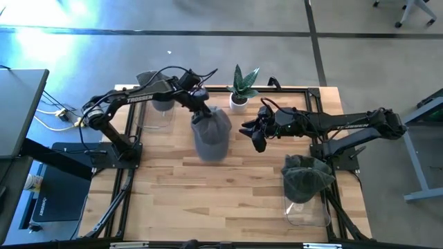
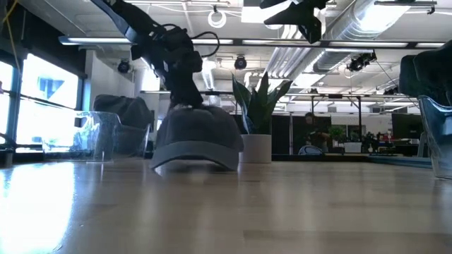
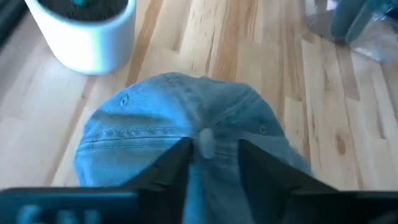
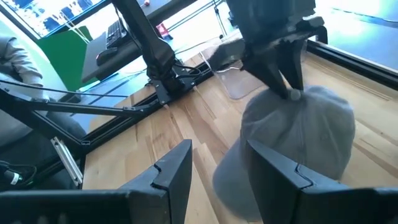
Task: Pick & Place hat
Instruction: Put the gray cap into the top transparent bin
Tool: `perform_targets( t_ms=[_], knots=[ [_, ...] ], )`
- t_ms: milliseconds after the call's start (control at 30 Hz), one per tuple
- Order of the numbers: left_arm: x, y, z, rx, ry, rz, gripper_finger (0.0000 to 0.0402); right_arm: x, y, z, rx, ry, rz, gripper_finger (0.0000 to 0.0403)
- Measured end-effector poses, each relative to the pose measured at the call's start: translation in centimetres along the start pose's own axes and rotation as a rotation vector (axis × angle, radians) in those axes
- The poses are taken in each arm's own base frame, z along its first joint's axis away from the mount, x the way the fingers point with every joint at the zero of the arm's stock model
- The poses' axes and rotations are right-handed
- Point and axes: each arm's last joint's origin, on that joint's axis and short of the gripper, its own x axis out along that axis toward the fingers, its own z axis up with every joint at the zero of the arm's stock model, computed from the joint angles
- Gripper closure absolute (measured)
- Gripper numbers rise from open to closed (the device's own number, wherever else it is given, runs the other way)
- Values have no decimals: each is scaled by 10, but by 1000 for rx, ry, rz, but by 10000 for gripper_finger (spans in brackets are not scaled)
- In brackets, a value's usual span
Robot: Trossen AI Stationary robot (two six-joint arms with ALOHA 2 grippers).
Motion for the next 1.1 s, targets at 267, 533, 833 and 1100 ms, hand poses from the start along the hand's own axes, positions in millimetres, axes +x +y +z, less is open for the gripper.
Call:
perform_targets(
  t_ms=[267,533,833,1100],
  knots=[
    [6,5,-4,-16,46,76,126,0,0,0,0,0,0,259],
    [27,4,-11,-32,109,83,104,0,0,0,0,4,6,259],
    [66,-10,-24,-31,223,7,221,0,1,-1,29,17,30,259],
    [47,-36,8,-51,186,-321,382,0,6,3,31,17,131,259]
  ],
)
